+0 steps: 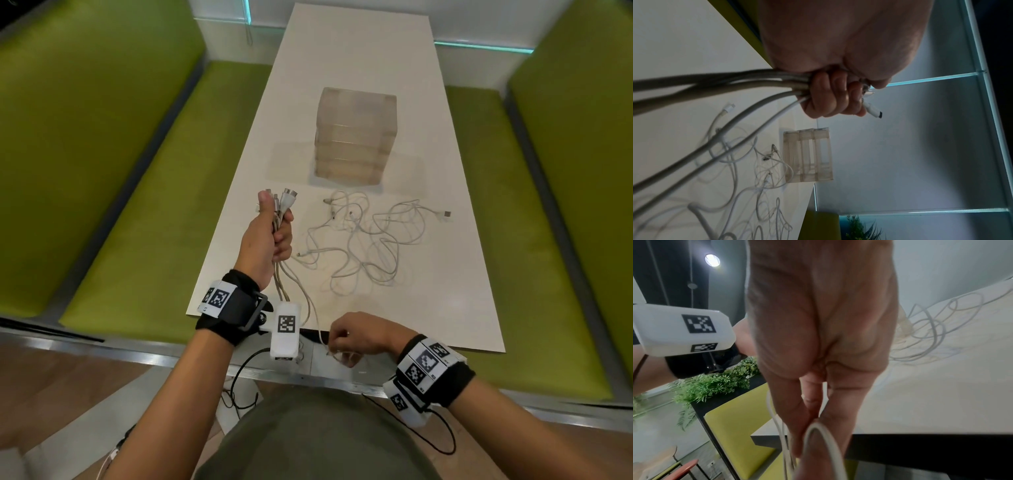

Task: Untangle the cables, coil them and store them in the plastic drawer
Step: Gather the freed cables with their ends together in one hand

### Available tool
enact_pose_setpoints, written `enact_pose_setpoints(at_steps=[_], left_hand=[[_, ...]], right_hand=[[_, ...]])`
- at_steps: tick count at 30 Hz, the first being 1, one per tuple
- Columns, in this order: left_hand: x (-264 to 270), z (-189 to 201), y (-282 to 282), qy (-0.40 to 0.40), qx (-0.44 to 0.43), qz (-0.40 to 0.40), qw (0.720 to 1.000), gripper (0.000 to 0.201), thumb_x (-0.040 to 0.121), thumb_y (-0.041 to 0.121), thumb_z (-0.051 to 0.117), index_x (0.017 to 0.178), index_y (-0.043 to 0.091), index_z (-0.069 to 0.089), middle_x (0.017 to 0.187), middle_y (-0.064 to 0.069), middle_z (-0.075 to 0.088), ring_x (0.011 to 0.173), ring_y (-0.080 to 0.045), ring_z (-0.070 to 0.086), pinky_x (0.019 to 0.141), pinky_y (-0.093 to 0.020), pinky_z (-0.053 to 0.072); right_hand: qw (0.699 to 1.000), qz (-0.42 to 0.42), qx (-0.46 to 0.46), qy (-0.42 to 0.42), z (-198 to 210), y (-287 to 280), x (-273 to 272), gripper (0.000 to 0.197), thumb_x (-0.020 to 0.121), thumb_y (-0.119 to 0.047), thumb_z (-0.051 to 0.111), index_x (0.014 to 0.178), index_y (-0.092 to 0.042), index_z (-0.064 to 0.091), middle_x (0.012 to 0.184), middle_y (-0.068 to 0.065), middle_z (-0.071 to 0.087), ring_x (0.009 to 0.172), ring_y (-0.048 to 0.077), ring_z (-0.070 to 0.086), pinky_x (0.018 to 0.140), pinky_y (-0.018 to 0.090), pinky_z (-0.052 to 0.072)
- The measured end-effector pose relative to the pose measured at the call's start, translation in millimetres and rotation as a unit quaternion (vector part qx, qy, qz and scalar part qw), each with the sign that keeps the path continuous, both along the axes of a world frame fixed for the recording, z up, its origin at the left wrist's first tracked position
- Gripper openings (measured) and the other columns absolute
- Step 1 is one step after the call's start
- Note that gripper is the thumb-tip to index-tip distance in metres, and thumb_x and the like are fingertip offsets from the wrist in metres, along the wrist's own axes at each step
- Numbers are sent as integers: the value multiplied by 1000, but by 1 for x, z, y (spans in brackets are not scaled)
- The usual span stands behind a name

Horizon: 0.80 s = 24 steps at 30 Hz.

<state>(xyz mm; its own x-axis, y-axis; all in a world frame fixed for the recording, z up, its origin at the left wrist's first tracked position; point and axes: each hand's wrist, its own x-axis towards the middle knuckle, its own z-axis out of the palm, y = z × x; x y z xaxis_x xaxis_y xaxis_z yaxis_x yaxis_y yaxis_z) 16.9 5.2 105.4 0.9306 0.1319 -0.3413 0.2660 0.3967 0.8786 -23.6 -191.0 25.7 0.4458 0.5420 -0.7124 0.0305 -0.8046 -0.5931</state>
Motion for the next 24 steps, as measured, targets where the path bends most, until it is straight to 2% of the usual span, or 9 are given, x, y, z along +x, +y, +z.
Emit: enact_pose_setpoints(at_steps=[3,5,7,9,13,16,18,20,24], left_hand=[[-1,0,7,-6,-7,10,1000,58,93,65,24,74,16,49,51,6,24,39,-6,17,38,-21,13],[-1,-1,8,-8,-7,10,1000,58,93,65,24,74,17,49,50,7,24,38,-6,17,37,-21,13],[-1,0,8,-8,-8,10,1000,58,93,65,23,74,17,49,49,7,24,38,-6,18,37,-20,13],[0,1,6,-8,-5,6,1000,58,93,66,24,74,17,49,50,7,24,39,-6,17,37,-20,13],[-1,0,4,-6,0,-1,1000,59,92,66,24,75,16,50,50,7,24,40,-7,17,36,-20,15],[0,0,2,-6,2,-3,1000,59,93,66,24,75,16,50,50,7,24,39,-7,17,36,-19,16],[0,0,1,-7,4,-4,1000,58,93,65,23,75,16,49,50,7,24,39,-6,17,36,-20,15],[-1,-1,0,-13,8,-6,1000,54,95,62,26,76,16,48,51,7,23,40,-6,16,37,-21,13],[-5,-10,0,-52,103,-13,993,20,97,31,53,81,20,46,54,11,29,46,-7,21,45,-22,21]], right_hand=[[998,23,-62,-14,-5,-13,-4,20,91,-11,52,109,-9,62,93,9,67,67,14,65,68,25,57],[992,59,-112,0,-9,-20,-7,20,92,-9,50,103,-7,65,92,12,72,61,13,63,71,28,57],[985,80,-154,-1,-13,-25,-8,21,90,-8,46,93,-5,66,89,13,74,55,15,63,72,32,58],[982,77,-174,-13,-14,-28,-7,21,89,-7,45,94,-1,65,85,13,74,54,19,64,68,33,59],[994,29,-100,-31,-9,-29,-3,22,88,-6,56,109,-12,58,85,5,64,59,14,61,58,25,54],[999,10,-23,-46,-5,-26,0,25,87,-5,58,109,-16,55,93,8,65,72,18,61,65,30,55],[998,-1,-2,-62,-3,-24,2,22,87,-10,60,108,-16,56,98,7,65,70,16,60,65,31,54],[994,-17,13,-103,-1,-22,8,17,88,-16,59,104,-16,58,99,4,63,66,11,56,61,25,48],[963,-76,78,-246,11,-15,31,7,89,-19,58,95,-18,63,93,-4,59,77,8,53,74,24,44]])
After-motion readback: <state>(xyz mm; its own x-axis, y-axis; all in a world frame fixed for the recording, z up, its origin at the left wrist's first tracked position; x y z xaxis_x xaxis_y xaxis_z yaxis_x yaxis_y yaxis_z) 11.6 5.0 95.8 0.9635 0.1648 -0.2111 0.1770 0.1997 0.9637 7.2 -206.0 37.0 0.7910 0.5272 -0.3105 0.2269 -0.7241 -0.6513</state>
